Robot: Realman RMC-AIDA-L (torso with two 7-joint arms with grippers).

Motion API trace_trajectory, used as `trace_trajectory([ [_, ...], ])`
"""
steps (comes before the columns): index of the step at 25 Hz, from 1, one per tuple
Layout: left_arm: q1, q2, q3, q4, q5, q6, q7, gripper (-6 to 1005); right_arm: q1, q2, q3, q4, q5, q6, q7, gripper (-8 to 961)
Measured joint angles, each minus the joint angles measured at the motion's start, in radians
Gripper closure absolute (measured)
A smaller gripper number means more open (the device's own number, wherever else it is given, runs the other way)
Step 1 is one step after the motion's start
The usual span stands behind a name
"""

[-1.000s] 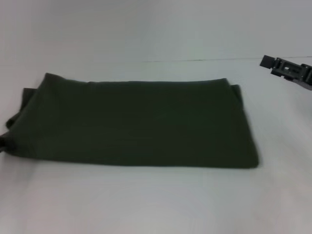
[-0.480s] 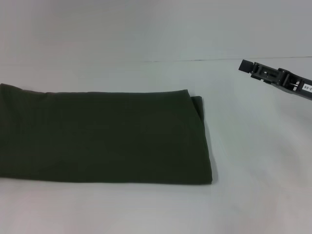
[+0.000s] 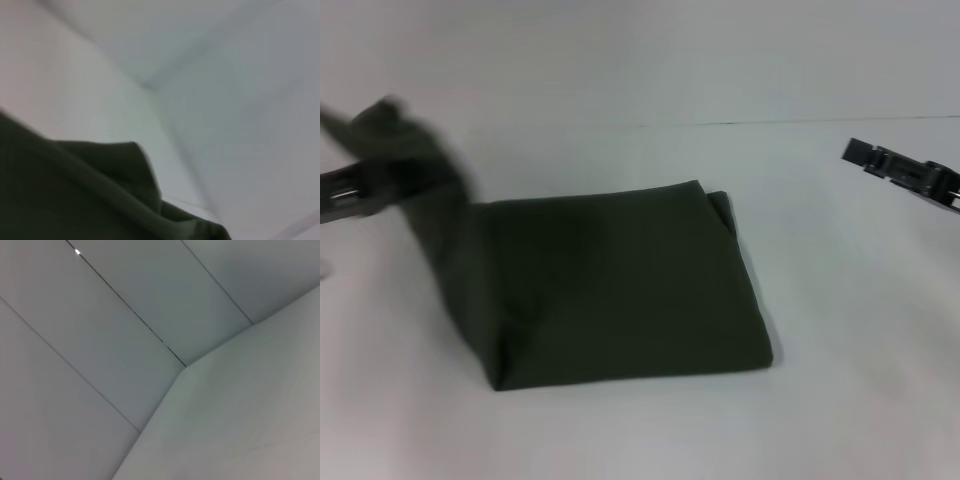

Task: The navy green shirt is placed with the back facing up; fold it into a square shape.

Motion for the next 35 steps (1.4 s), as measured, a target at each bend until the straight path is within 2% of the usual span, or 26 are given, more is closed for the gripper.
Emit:
trace_trajectory([
  [2,-0.06,-0.049,0.093,-0.015,-0.05,-0.029,-0.005,960,-0.019,-0.011,0.0,-0.006,0.011,-0.027,-0.002,37],
  [4,-0.114,-0.083,0.196,-0.065,-0.081,-0.094,-0.001,960,-0.036,-0.026,-0.001,-0.009,0.015,-0.055,-0.002,37],
  [6,-0.16,-0.087,0.308,-0.181,-0.144,-0.188,0.032,959,-0.049,-0.043,-0.003,-0.009,0.016,-0.076,-0.004,37],
  [7,-0.184,-0.085,0.356,-0.275,-0.192,-0.251,0.065,959,-0.056,-0.053,-0.003,-0.011,0.016,-0.084,-0.006,37],
  [9,-0.228,-0.085,0.412,-0.451,-0.272,-0.362,0.15,960,-0.067,-0.068,-0.004,-0.011,0.014,-0.09,-0.013,37],
  [12,-0.292,-0.09,0.414,-0.749,-0.431,-0.519,0.375,947,-0.074,-0.085,-0.007,-0.011,0.011,-0.086,-0.025,37],
  [14,-0.33,-0.091,0.389,-0.926,-0.531,-0.579,0.57,921,-0.076,-0.091,-0.008,-0.011,0.009,-0.082,-0.032,37],
  [16,-0.35,-0.091,0.327,-1.058,-0.565,-0.598,0.749,895,-0.076,-0.094,-0.01,-0.011,0.008,-0.073,-0.034,37],
  [18,-0.351,-0.091,0.249,-1.137,-0.537,-0.591,0.869,861,-0.073,-0.094,-0.016,-0.011,0.007,-0.055,-0.036,37],
  [21,-0.342,-0.091,0.2,-1.172,-0.488,-0.572,0.914,798,-0.063,-0.096,-0.05,-0.011,0.006,-0.012,-0.035,37],
  [22,-0.328,-0.091,0.174,-1.179,-0.429,-0.533,0.922,777,-0.059,-0.096,-0.063,-0.008,0.006,0.002,-0.032,37],
  [26,-0.293,-0.092,0.166,-1.152,-0.349,-0.401,0.917,694,-0.041,-0.093,-0.084,-0.002,0.006,0.035,-0.017,37],
  [29,-0.259,-0.091,0.17,-1.071,-0.301,-0.291,0.883,603,-0.024,-0.094,-0.107,0.001,0.004,0.063,0.016,37],
  [32,-0.207,-0.087,0.176,-0.961,-0.278,-0.219,0.835,498,0.009,-0.103,-0.155,0.002,-0.026,0.105,0.097,37],
  [33,-0.207,-0.087,0.176,-0.961,-0.278,-0.219,0.835,463,0.022,-0.107,-0.17,0.002,-0.042,0.115,0.126,37],
  [34,-0.163,-0.086,0.178,-0.874,-0.27,-0.18,0.819,428,0.037,-0.11,-0.187,0.002,-0.058,0.122,0.158,37],
  [35,-0.151,-0.086,0.178,-0.852,-0.268,-0.17,0.817,370,0.054,-0.112,-0.204,0.002,-0.079,0.128,0.191,37],
])
